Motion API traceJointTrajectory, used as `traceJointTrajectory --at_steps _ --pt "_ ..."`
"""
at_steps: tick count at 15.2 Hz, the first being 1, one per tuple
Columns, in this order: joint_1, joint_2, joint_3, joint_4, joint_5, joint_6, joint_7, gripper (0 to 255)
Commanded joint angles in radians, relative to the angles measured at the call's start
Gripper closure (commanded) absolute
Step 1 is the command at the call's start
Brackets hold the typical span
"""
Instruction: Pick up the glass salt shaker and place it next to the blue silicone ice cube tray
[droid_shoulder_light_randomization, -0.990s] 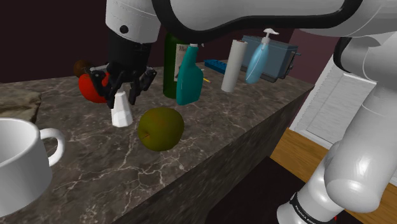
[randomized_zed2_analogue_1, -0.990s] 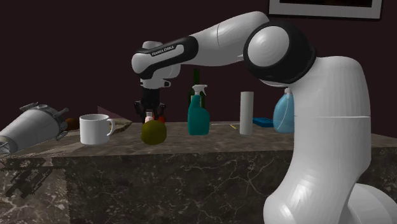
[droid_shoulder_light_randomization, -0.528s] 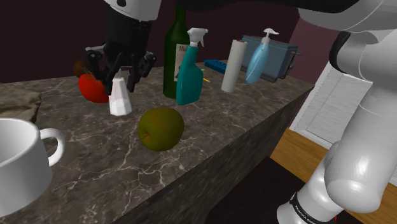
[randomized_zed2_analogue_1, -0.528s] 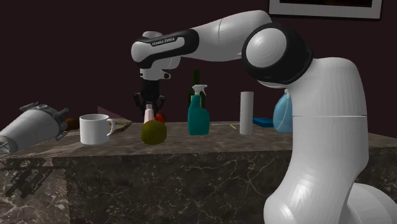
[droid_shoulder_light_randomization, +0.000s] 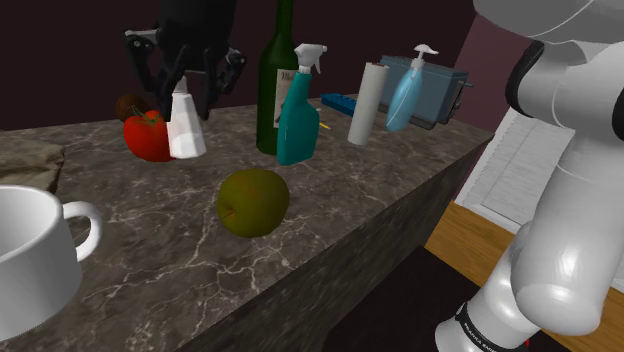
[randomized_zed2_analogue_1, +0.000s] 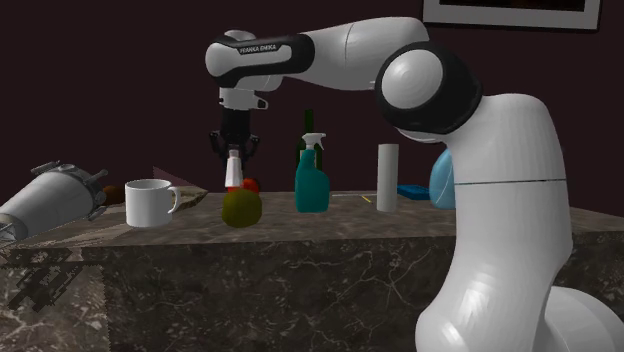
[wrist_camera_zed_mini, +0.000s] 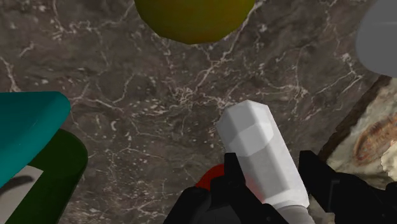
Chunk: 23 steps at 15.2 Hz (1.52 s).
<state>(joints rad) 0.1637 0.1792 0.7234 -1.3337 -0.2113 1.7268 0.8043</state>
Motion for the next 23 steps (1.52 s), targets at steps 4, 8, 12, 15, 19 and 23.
traceJointTrajectory --at_steps 4,8,12,15,19,23 --pt "0.035 0.049 0.004 0.127 -0.038 -0.091 0.008 255" --pt "0.077 0.098 0.005 0.248 -0.078 -0.172 0.014 255" --pt "0.142 0.165 0.001 0.401 -0.134 -0.268 0.018 255" --pt "0.223 0.237 -0.012 0.564 -0.195 -0.362 0.014 255" --pt "0.205 0.232 0.000 0.588 -0.196 -0.390 -0.004 255" --pt "-0.083 0.005 0.033 0.252 0.007 -0.244 -0.102 255"
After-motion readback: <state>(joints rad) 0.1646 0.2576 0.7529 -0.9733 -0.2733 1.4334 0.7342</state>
